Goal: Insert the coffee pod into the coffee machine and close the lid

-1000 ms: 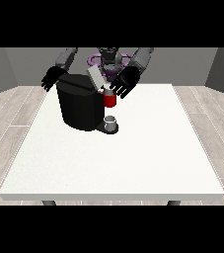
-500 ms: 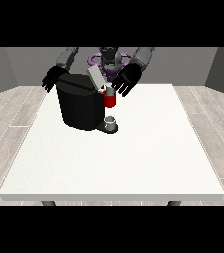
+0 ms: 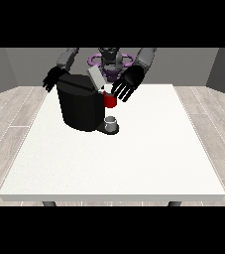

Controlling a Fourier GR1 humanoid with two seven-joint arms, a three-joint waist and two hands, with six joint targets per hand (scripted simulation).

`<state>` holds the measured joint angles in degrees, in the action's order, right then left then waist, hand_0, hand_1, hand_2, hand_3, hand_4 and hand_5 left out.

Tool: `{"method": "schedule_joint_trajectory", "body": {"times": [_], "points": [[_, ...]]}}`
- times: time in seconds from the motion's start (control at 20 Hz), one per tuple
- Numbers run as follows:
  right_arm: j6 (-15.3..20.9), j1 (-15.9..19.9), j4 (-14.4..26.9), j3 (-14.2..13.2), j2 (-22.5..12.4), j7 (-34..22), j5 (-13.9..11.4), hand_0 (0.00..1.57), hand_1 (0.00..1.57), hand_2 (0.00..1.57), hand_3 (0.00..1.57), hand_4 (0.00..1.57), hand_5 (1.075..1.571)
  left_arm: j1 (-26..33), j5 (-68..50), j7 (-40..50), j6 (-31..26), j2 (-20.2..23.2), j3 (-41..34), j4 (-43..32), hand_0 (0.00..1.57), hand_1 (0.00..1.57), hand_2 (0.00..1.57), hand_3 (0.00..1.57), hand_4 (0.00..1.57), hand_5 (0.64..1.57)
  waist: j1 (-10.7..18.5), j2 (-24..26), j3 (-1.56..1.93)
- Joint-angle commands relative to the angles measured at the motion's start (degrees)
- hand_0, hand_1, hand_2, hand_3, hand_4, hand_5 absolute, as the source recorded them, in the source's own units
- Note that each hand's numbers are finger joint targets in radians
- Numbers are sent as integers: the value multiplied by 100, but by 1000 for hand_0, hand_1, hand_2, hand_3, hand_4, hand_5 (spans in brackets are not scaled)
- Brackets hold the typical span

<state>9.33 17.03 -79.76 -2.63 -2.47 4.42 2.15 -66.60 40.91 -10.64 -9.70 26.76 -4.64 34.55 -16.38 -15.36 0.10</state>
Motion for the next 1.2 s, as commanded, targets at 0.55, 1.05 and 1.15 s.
{"method": "schedule_joint_trajectory", "body": {"times": [0.55,1.05,1.15], "points": [[17,-92,396,-327,-144,2,147,0,0,0,0,378,1571,296,267,-57,-364,-137,244,130,0,0,0,0,0,1571,369,515,-9],[25,-551,574,-318,94,387,237,0,0,0,0,387,1571,598,-231,51,-481,-409,-217,320,0,0,0,0,0,1571,657,1001,-9],[13,-632,691,-552,-78,384,323,0,0,0,0,434,1571,890,-817,57,-239,-914,-688,357,0,0,0,0,0,1571,941,1248,-11]]}}
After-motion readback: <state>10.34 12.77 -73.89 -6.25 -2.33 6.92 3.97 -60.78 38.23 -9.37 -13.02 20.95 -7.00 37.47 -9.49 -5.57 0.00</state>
